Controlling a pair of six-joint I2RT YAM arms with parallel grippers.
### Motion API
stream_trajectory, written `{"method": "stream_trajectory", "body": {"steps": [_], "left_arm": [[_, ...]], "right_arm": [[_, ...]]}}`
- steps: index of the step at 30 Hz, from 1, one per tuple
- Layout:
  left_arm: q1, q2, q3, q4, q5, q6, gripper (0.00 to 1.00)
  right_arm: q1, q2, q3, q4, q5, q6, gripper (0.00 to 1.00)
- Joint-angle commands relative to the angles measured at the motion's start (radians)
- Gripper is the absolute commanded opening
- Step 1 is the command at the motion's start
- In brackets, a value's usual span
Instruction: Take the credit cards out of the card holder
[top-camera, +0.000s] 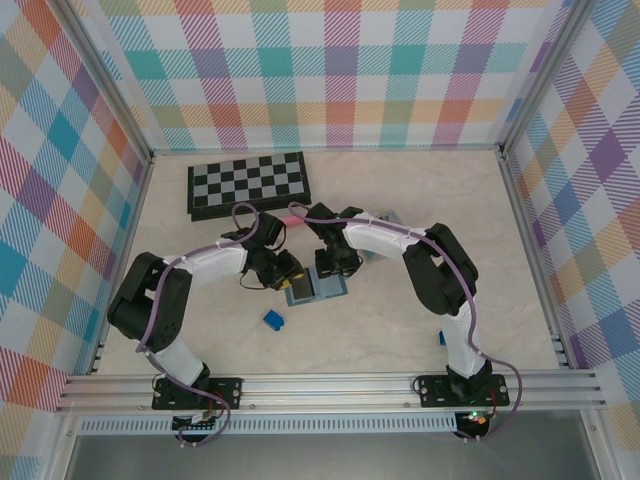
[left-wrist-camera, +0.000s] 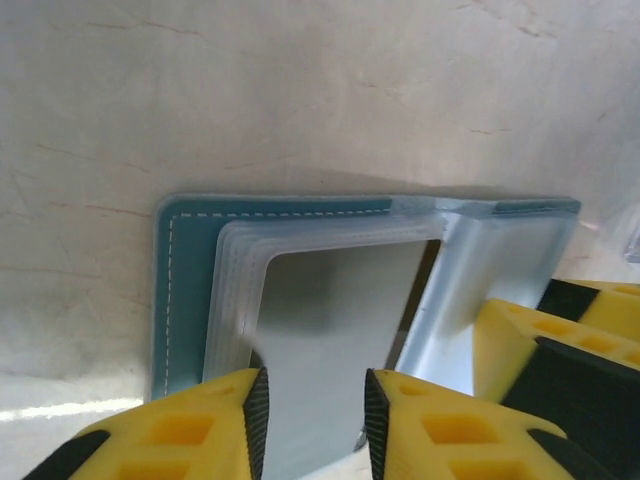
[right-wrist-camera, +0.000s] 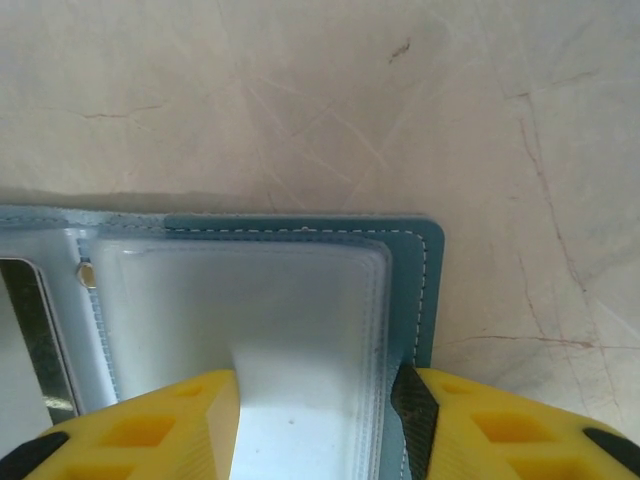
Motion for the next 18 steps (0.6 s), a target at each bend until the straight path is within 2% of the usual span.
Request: {"method": "stream_trajectory", "body": {"steps": [1,5,9,18], "left_arm": [[-0.010,0.033,-0.017,0.010,0.014,-0.010,0.29],[-0.010,0.042,-0.023,0.004,0.003,-0.008,0.21],[-0.010,0.052,-0.024,-0.007,-0.005,0.001,0.20],[-0.011,0.059,-0.033,-0.016,-0.017,0.017,0.16]], "right_arm": [[0.000,0.013,0.001,-0.011,-0.024,-0.011,0.48],[0.000,0.019,0.002,0.002,-0.085,-0.030,0.40],[0.000,0.018,0.004,0.011,-0.120,-0.041,0.29],[-0.002,0.010,0.002,0.055,-0.244,-0.054,0.16]]}}
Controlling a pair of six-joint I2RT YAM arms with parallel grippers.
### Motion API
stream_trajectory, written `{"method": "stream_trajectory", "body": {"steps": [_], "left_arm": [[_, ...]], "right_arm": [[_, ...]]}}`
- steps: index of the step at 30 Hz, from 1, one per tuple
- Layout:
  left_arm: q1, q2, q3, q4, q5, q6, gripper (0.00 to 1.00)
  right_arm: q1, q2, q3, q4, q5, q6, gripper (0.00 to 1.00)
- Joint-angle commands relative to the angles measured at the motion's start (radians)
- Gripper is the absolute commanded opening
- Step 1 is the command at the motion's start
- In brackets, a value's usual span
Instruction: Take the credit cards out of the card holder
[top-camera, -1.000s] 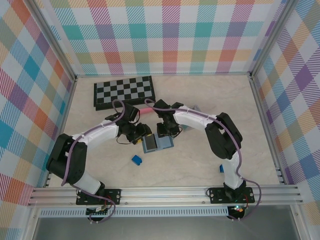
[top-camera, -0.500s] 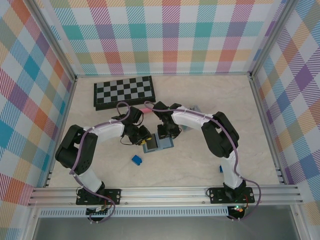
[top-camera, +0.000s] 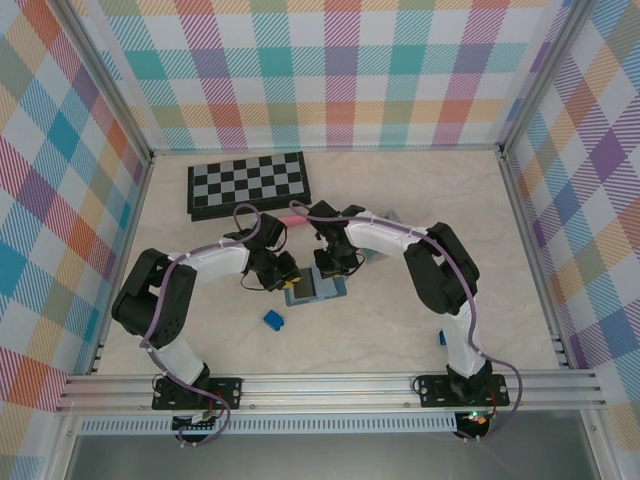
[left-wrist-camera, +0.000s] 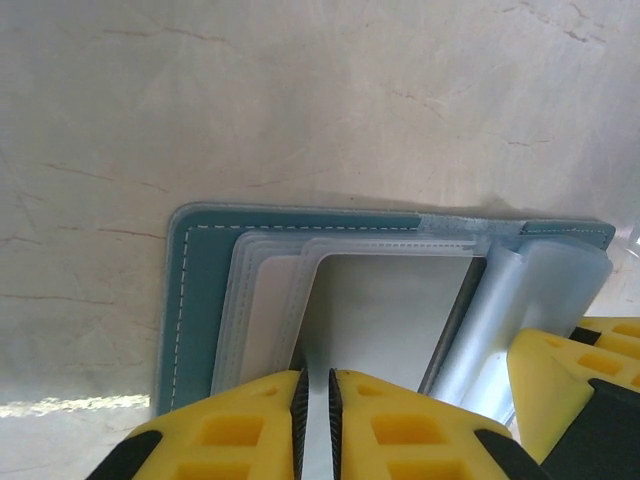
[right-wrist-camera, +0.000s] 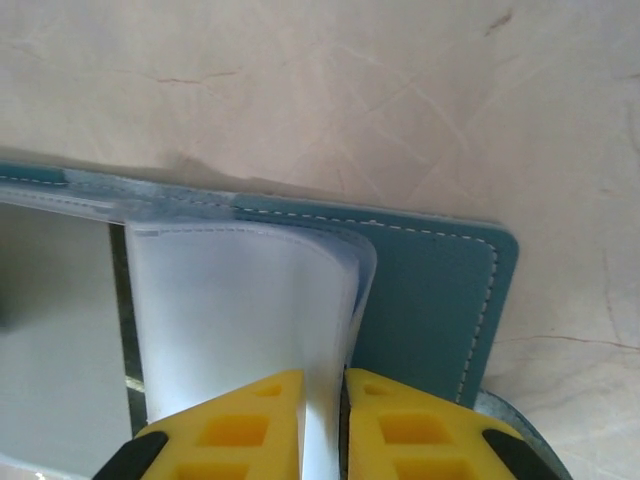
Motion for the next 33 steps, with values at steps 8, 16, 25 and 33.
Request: {"method": "stream_trajectory", "body": {"steps": [8,16,25,33], "left_arm": [[-0.011,0.018,-0.021,-0.066,-0.041,0.046,0.16],[-0.011,0.006,-0.012,-0.077,-0.044,0.057,0.18],[-0.011,0.008,-0.018,-0.086,-0.056,0.060,0.16],[-0.011,-0.001,-0.031,-0.086,-0.059,0.062,0.16]], "right_arm": [[0.012,-0.085,-0.020,0.018,0.012,0.023,0.15],[0.012,-0.174,-0.067,0.073,-0.091,0.024,0.45],[0.011,-0.085,-0.045,0.098,-0.243,0.034,0.24],[-0.011,-0.016,-0.028,0.090,-0.284,0.037,0.20]]}}
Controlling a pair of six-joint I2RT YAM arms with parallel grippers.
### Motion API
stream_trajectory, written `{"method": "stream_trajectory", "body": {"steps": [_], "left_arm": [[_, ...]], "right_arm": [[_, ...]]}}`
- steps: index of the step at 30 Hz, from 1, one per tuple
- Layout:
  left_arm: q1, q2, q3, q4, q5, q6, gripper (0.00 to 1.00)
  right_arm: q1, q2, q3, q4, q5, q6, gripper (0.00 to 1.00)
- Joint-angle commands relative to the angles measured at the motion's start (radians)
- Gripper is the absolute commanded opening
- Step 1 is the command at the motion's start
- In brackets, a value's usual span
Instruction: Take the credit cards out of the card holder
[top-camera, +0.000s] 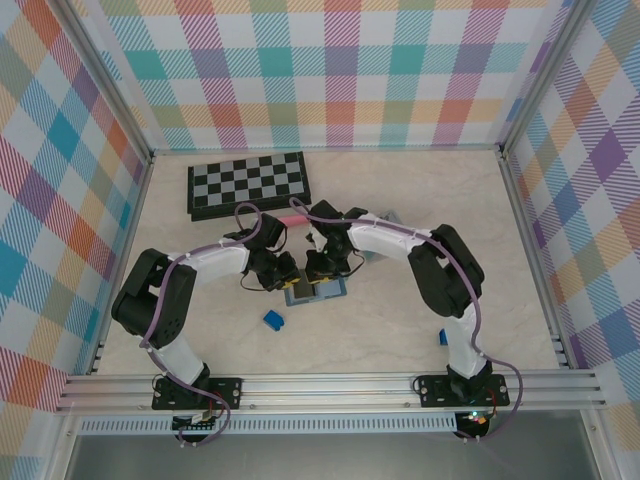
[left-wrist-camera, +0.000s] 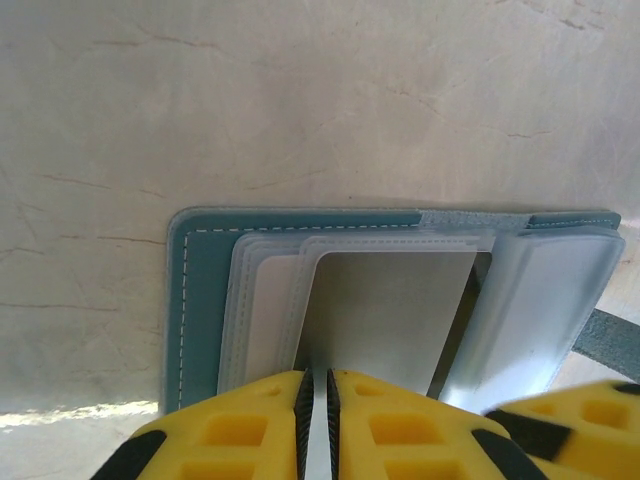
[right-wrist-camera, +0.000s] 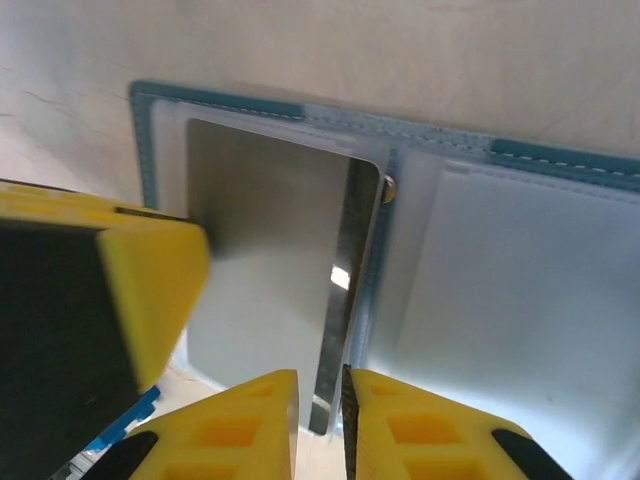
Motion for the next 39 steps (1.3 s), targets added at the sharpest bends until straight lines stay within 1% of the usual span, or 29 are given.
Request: {"method": "stream_trajectory", "body": {"steps": [1,5,14,19,25,31,35,39], "left_arm": [[-0.011,-0.002,-0.030,-0.081,-0.047,0.017,0.16],[-0.010,-0.004,-0.028,-0.086,-0.051,0.019,0.16],[-0.011,-0.004,-0.037,-0.079,-0.051,0.014,0.15],[-0.010,-0.002,-0.055,-0.060,-0.039,0.006,0.13],[-0.011,-0.008,-0.066,-0.057,-0.038,0.003,0.12],[-0.010,-0.012,-0.063,-0.058,-0.038,0.004,0.12],[-0.011,-0.010,-0.062,-0.059,-0.034,0.003,0.12],[-0.010,-0.009,-0.052,-0.063,-0.031,0.008,0.12]], "right_arm": [[-0.012,0.017,0.018,-0.005,-0.042,0.011,0.20],[-0.016,0.045,0.032,-0.025,-0.032,0.007,0.20],[-0.021,0.069,0.046,-0.021,-0.092,-0.011,0.20],[-0.022,0.088,0.065,-0.028,-0.109,-0.017,0.20],[-0.024,0.111,0.095,-0.049,-0.108,-0.026,0.21],[-0.024,0.114,0.097,-0.046,-0.114,-0.028,0.19],[-0.025,0.115,0.098,-0.038,-0.133,-0.030,0.15],[-0.025,0.115,0.102,-0.036,-0.133,-0.027,0.08]]}}
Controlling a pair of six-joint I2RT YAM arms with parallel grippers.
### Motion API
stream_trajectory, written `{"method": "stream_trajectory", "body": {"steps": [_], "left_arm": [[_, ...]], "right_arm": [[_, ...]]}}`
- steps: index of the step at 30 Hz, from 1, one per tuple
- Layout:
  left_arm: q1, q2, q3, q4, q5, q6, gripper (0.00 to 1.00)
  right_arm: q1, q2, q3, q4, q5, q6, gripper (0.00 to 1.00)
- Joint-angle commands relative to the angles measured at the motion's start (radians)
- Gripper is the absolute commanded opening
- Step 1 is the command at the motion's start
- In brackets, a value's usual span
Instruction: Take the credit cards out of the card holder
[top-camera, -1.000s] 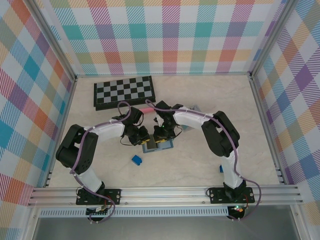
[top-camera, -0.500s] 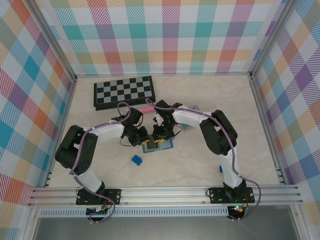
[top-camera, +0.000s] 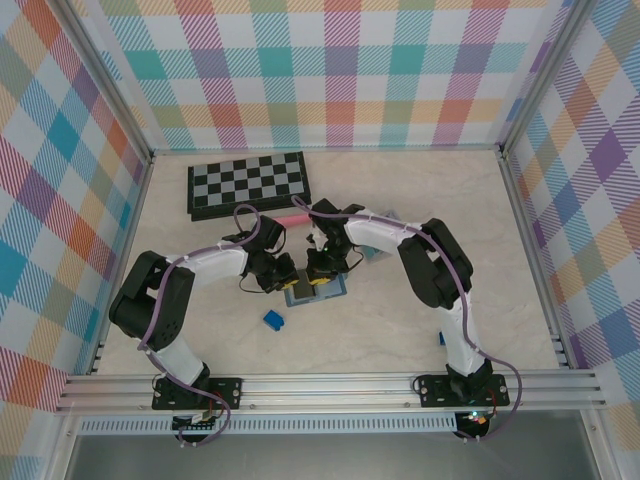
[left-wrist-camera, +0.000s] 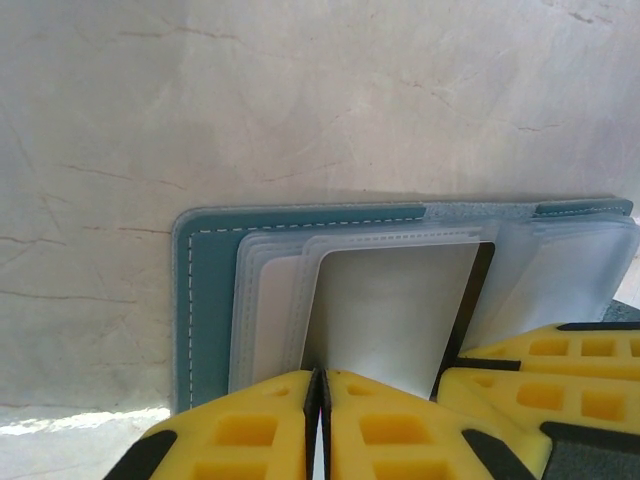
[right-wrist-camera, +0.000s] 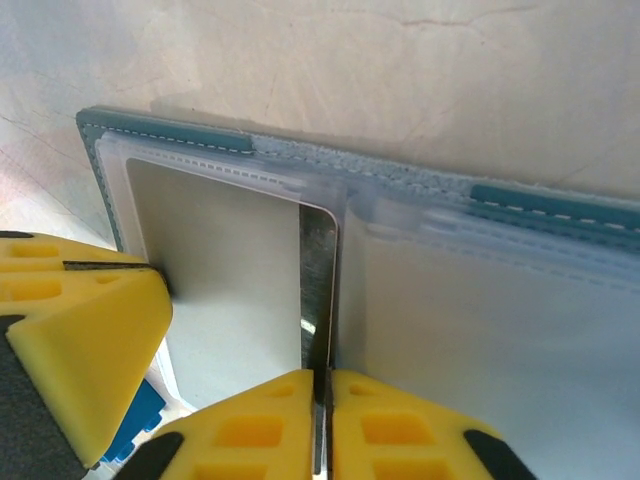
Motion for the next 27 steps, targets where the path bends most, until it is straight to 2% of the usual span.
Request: {"method": "stream_trajectory", "body": {"steps": [1,5,13,18,22,27], "left_arm": [[-0.010,0.011,-0.014,-0.093,-0.029,0.012,0.12],[-0.009,0.006,0.042,-0.147,-0.037,0.050,0.15],[-0.008,-0.059,0.110,-0.210,-0.067,0.072,0.25],[-0.008,-0.083,0.074,-0.170,-0.049,0.052,0.21],[-0.006,-0.052,0.050,-0.116,-0.015,0.028,0.16],[-0.008,-0.011,0.036,-0.097,-0.018,0.013,0.14]], "right_arm": [[0.006,0.019,0.028,0.011,-0.029,-0.017,0.06],[0.006,-0.005,0.011,0.008,0.011,-0.008,0.00],[-0.001,-0.102,-0.072,0.025,0.073,0.010,0.00],[-0.004,-0.128,-0.090,0.053,0.026,-0.006,0.00],[-0.006,-0.114,-0.081,0.081,-0.044,-0.022,0.08],[-0.016,-0.073,-0.052,0.084,-0.051,-0.022,0.17]]}}
